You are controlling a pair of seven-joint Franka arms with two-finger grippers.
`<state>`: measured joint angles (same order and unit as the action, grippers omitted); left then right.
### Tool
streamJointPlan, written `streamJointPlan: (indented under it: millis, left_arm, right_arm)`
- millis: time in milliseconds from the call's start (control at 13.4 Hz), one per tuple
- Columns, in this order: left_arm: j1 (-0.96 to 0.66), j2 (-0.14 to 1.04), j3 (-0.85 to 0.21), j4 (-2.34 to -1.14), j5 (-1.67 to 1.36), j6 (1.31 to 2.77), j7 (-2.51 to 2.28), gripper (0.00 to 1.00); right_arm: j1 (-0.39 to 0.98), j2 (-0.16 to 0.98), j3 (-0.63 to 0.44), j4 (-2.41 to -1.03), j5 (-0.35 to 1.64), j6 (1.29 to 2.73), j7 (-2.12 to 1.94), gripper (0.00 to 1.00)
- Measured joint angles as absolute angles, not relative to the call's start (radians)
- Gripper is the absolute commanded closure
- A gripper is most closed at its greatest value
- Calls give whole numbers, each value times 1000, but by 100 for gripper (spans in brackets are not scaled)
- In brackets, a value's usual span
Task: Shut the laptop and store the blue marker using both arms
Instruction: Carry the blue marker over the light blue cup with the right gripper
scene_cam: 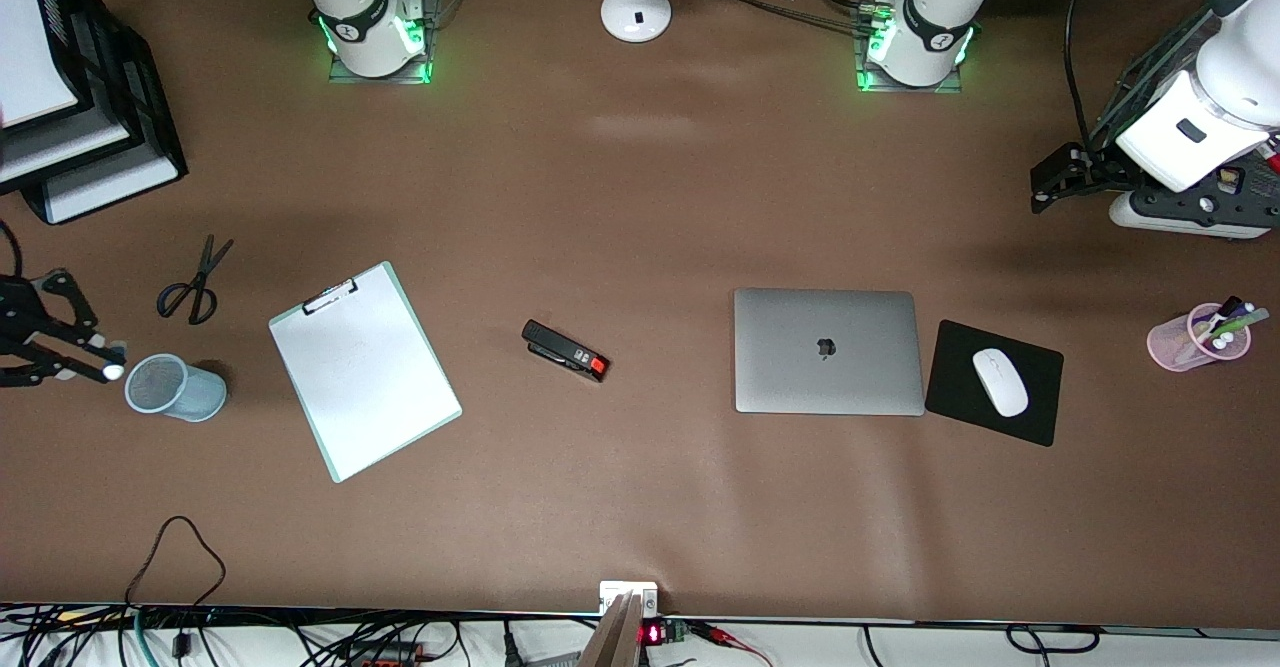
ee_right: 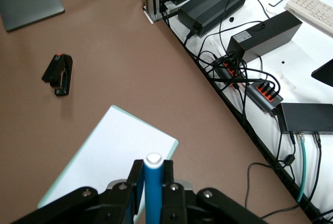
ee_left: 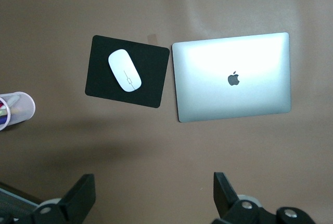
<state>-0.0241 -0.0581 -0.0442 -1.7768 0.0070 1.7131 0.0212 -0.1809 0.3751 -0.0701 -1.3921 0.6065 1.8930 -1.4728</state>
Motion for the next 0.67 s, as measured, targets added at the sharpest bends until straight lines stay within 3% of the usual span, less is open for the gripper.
streamJointPlan:
  millis: [671]
  left_arm:
    - [-24,-58,-42,-1776,7,1710,21,0]
  right_arm:
    - [-358,503,-70,-1394,815,1696,-1939,100]
